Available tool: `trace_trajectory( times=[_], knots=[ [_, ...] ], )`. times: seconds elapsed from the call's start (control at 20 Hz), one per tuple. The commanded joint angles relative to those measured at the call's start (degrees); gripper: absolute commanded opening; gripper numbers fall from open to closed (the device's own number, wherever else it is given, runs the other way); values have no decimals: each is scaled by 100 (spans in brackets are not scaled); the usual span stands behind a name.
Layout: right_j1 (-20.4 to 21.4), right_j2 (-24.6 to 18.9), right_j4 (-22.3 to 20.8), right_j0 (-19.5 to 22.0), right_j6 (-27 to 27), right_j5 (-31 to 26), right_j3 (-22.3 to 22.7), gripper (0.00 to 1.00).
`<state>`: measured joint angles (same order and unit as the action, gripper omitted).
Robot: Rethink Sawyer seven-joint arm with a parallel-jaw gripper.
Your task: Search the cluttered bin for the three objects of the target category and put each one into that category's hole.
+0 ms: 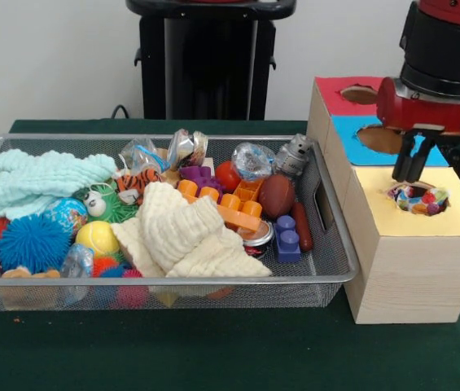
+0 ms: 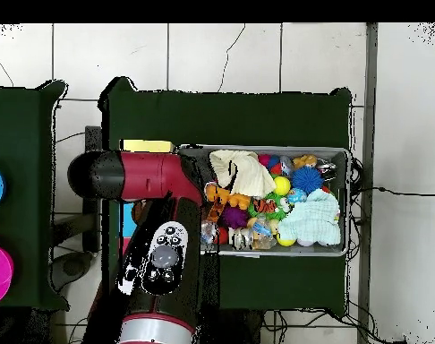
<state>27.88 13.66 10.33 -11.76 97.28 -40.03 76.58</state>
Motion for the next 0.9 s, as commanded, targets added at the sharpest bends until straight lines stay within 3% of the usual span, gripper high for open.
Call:
trace_trajectory(
  times=[0.05,0.15,0.2,0.55,0.7,0.9],
  knots=[
    [-306,-342,58,42,1019,-656,-563,0],
    [-508,-439,65,101,1007,-38,-445,0],
    [-565,-448,59,116,995,-1,-502,0],
    [-546,-309,-96,60,968,-35,-160,0],
    [-534,-184,-109,-46,1107,-166,-116,0],
    [-320,-122,24,-161,1345,-363,276,0]
  ],
)
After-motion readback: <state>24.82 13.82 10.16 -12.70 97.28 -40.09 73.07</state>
